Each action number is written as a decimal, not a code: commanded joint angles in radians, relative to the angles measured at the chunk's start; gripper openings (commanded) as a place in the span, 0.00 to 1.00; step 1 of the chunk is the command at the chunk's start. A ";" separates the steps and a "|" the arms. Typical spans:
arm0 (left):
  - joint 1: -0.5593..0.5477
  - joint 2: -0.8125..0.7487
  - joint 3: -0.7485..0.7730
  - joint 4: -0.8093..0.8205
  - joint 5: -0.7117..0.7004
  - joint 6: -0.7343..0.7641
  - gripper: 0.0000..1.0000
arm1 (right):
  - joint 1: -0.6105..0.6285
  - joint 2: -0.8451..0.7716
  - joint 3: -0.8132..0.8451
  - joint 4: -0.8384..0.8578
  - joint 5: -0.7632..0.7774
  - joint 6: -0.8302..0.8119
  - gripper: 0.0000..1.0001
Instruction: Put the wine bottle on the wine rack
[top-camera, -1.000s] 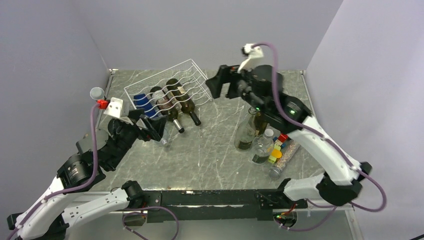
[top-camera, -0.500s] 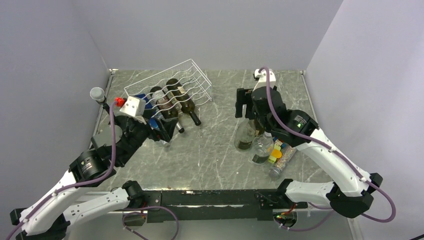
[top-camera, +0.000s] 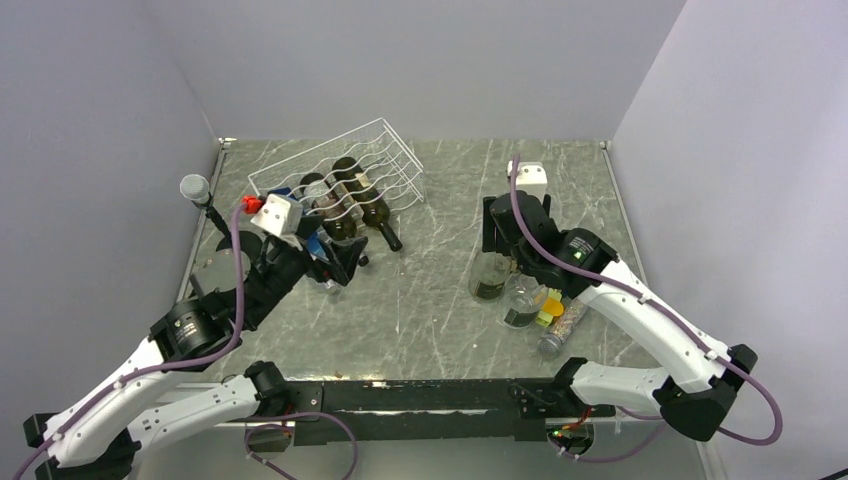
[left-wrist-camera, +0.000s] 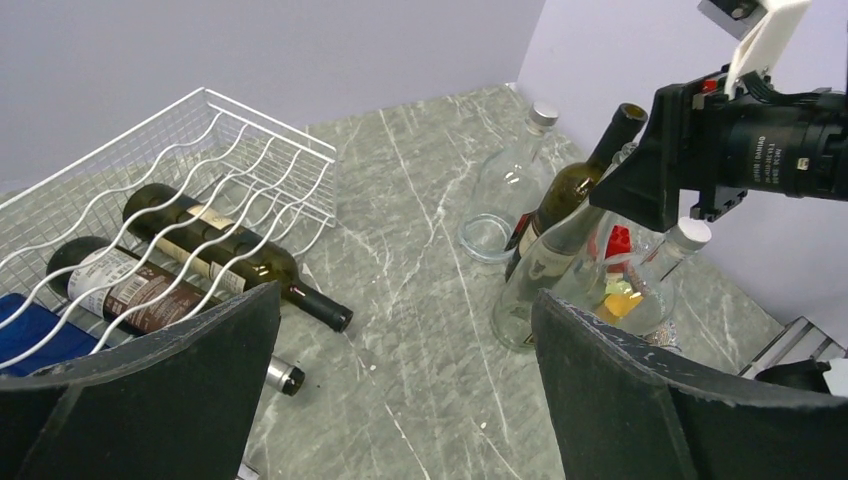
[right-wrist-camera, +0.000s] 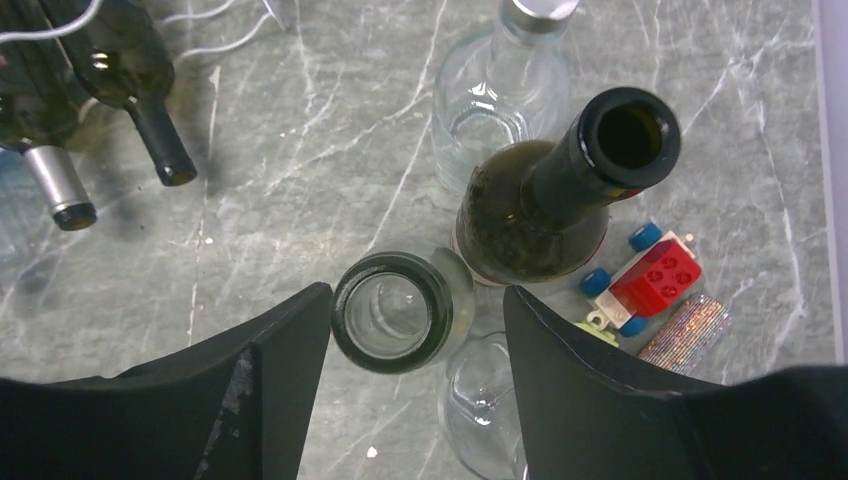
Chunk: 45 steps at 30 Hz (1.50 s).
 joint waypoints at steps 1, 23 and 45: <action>-0.001 0.057 0.041 -0.010 0.029 0.020 0.99 | -0.015 0.003 -0.039 0.079 -0.025 0.014 0.64; -0.001 0.114 0.009 0.002 0.097 0.062 0.99 | -0.027 0.014 -0.077 0.131 -0.046 -0.005 0.43; -0.001 0.141 -0.063 0.067 0.106 -0.023 0.99 | 0.025 -0.079 0.078 0.226 -0.510 -0.093 0.00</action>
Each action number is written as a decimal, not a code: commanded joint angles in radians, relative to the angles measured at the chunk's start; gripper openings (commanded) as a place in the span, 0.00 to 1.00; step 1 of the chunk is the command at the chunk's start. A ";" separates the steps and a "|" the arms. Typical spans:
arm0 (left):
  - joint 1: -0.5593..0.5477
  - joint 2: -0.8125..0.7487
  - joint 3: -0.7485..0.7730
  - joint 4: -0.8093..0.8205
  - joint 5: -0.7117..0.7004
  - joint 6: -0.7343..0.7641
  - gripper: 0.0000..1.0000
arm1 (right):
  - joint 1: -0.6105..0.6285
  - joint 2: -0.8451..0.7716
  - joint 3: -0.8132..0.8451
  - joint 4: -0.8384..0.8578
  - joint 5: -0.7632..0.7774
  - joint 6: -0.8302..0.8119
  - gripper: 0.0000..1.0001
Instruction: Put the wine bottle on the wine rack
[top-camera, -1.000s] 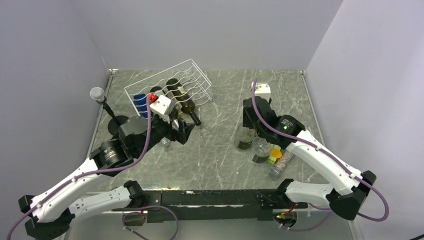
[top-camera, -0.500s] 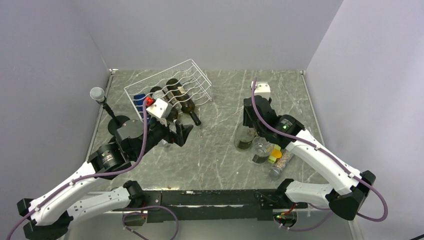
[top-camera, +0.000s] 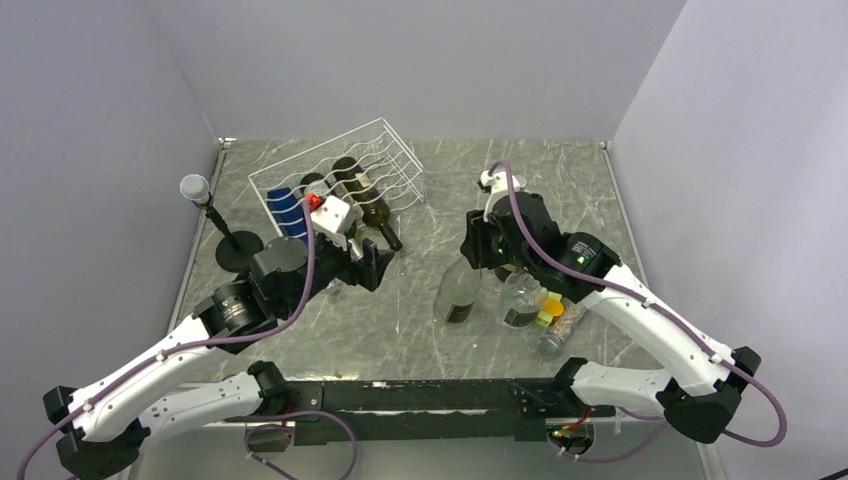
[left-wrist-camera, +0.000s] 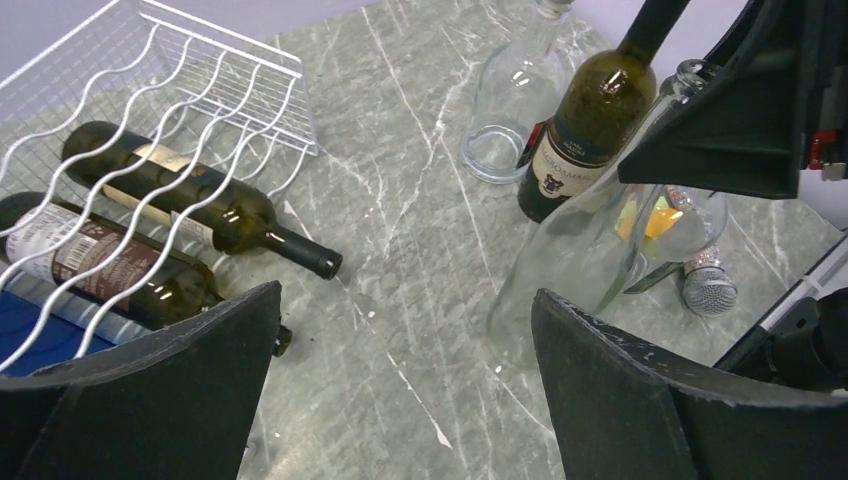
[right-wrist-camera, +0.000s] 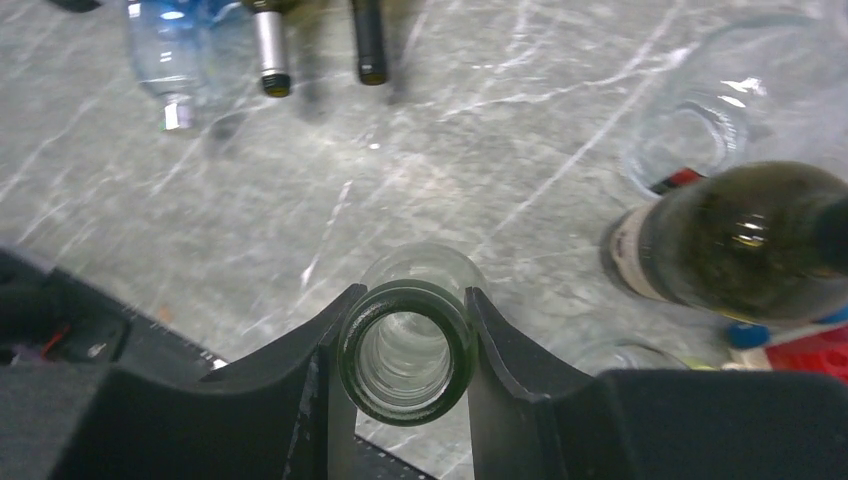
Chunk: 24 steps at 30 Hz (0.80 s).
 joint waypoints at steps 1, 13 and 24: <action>-0.001 -0.009 -0.020 0.072 0.057 -0.047 0.99 | 0.024 -0.053 0.118 0.152 -0.156 0.003 0.00; -0.001 -0.063 -0.132 0.152 0.153 -0.157 0.99 | 0.149 0.012 0.156 0.183 -0.178 0.133 0.00; -0.001 -0.116 -0.301 0.268 0.363 -0.207 0.99 | 0.187 -0.043 0.163 0.279 -0.189 0.179 0.00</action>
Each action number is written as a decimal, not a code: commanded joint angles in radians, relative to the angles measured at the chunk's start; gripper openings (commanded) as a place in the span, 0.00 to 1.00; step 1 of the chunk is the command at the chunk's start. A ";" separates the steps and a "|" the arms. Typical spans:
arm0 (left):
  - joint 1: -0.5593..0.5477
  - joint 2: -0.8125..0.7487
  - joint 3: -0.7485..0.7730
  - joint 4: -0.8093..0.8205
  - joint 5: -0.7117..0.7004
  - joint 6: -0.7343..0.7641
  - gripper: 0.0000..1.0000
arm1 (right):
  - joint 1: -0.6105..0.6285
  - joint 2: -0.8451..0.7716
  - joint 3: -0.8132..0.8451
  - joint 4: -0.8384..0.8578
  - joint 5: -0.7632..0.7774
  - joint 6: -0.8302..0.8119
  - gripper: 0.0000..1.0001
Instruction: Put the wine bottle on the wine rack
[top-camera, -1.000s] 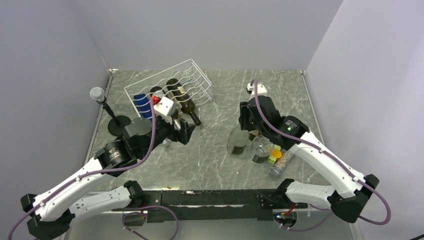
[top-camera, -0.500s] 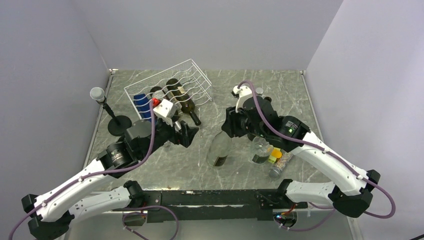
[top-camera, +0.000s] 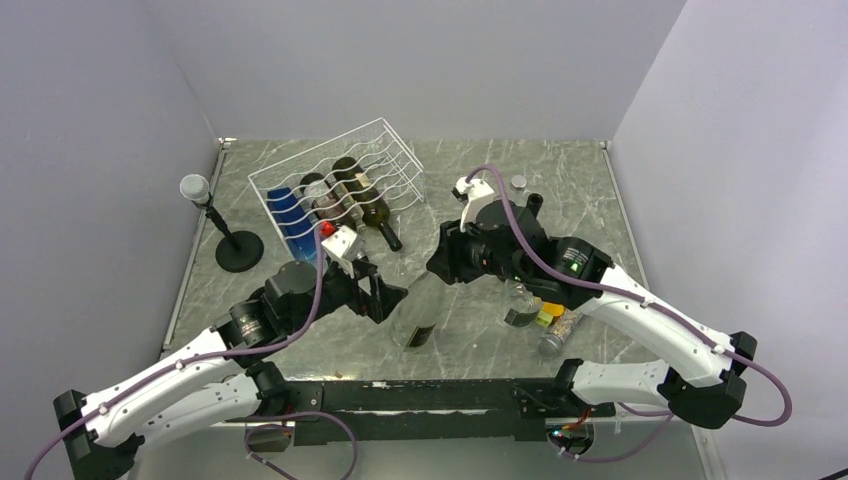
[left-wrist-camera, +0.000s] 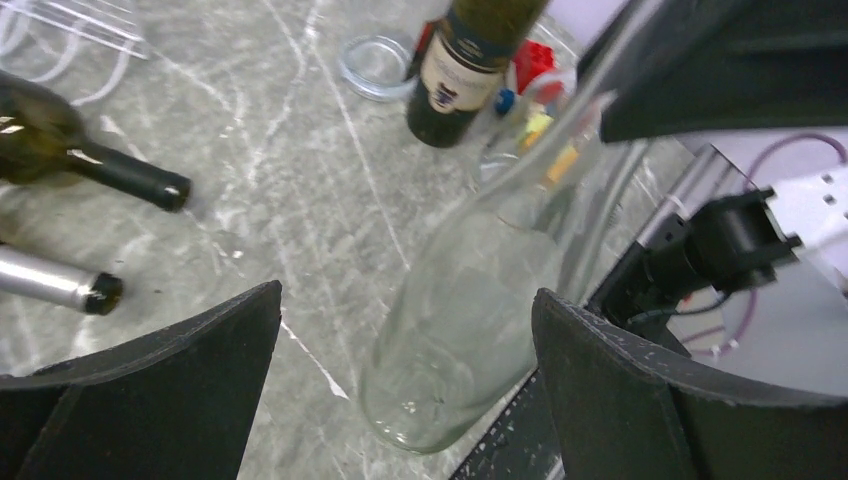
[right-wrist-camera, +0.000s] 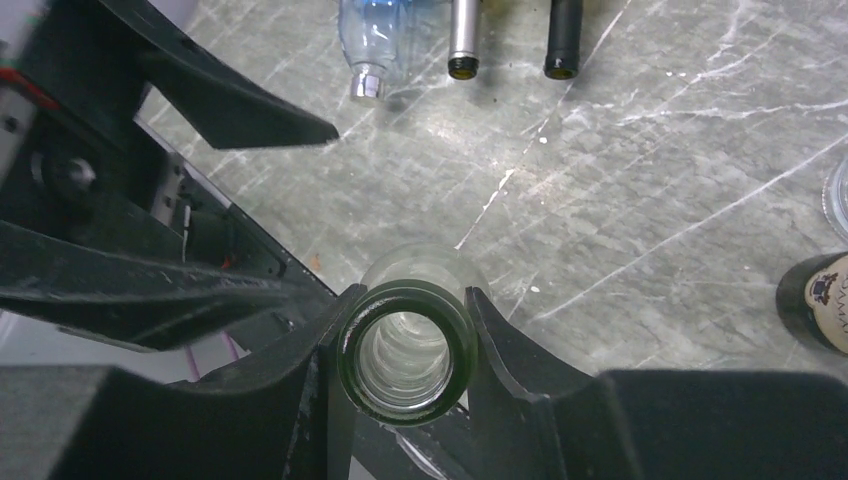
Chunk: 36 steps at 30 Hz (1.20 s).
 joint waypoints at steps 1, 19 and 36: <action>-0.001 -0.043 -0.066 0.153 0.199 -0.020 0.99 | 0.005 -0.086 0.081 0.251 -0.043 0.069 0.00; -0.002 -0.037 -0.193 0.326 0.463 -0.016 0.99 | 0.005 -0.137 0.149 0.360 -0.252 0.112 0.00; -0.039 0.014 -0.250 0.426 0.538 -0.011 0.99 | 0.004 -0.085 0.330 0.275 -0.205 0.063 0.00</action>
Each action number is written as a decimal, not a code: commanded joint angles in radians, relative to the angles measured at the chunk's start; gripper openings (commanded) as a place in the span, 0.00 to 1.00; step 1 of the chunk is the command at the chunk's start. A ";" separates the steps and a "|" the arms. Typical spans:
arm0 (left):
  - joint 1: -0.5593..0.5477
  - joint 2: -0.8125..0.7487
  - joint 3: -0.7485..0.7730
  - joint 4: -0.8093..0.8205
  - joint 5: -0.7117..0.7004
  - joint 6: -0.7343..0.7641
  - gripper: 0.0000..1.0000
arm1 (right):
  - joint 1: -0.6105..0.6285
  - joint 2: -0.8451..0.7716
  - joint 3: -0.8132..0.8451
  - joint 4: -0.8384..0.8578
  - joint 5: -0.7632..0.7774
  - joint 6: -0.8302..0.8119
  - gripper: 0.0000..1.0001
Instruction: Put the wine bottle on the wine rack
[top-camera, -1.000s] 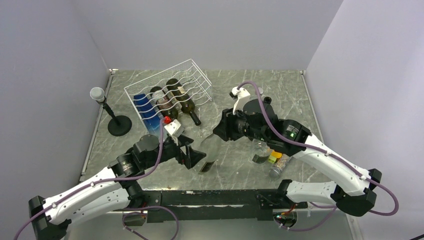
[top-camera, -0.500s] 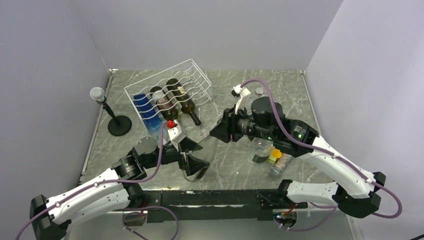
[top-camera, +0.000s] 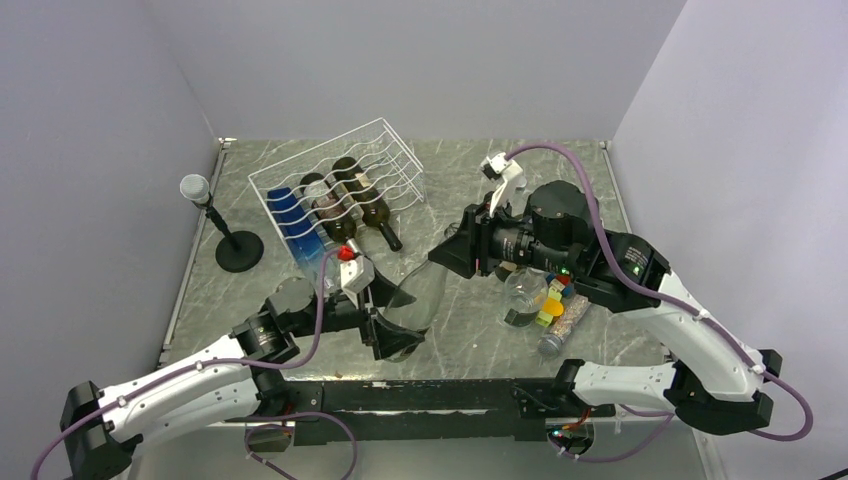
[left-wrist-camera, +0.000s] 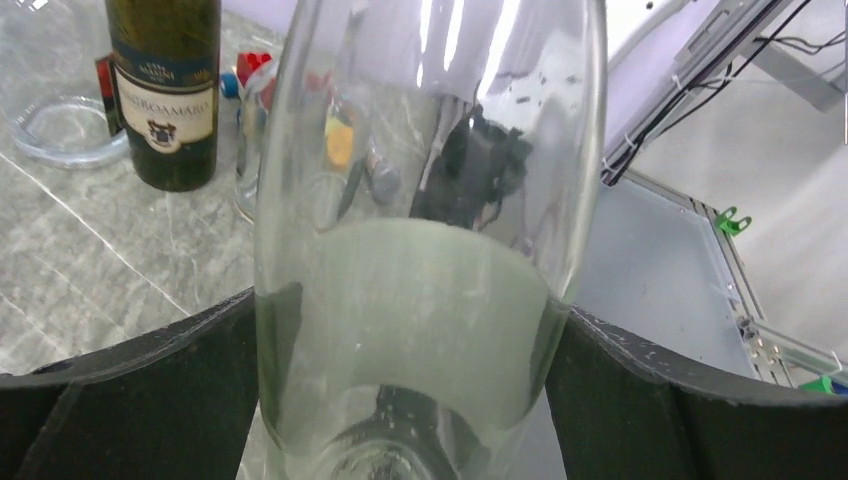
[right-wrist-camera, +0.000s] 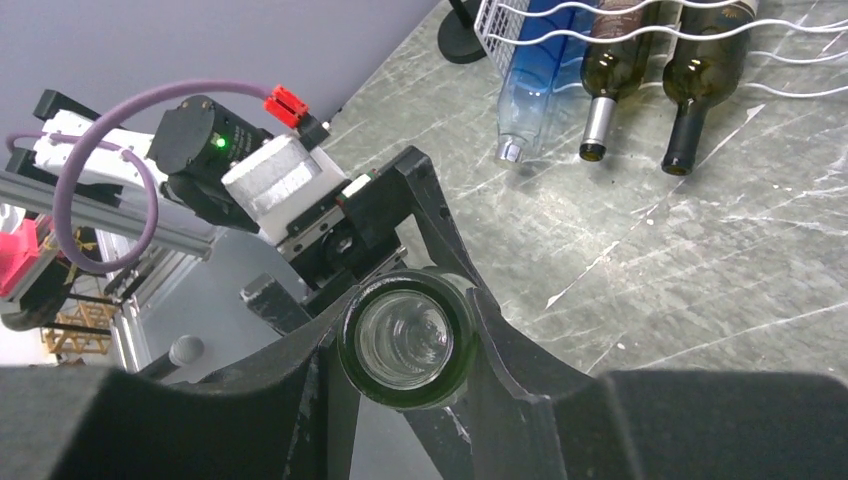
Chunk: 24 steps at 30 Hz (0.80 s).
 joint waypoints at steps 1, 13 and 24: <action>-0.016 0.040 -0.028 -0.029 0.033 0.011 0.99 | -0.001 -0.024 0.101 0.305 -0.030 0.067 0.00; -0.035 0.115 -0.031 0.073 0.011 -0.025 0.99 | -0.001 -0.039 0.005 0.386 -0.045 0.135 0.00; -0.039 0.133 0.028 0.013 -0.070 0.030 0.03 | -0.001 -0.073 -0.049 0.367 -0.037 0.146 0.00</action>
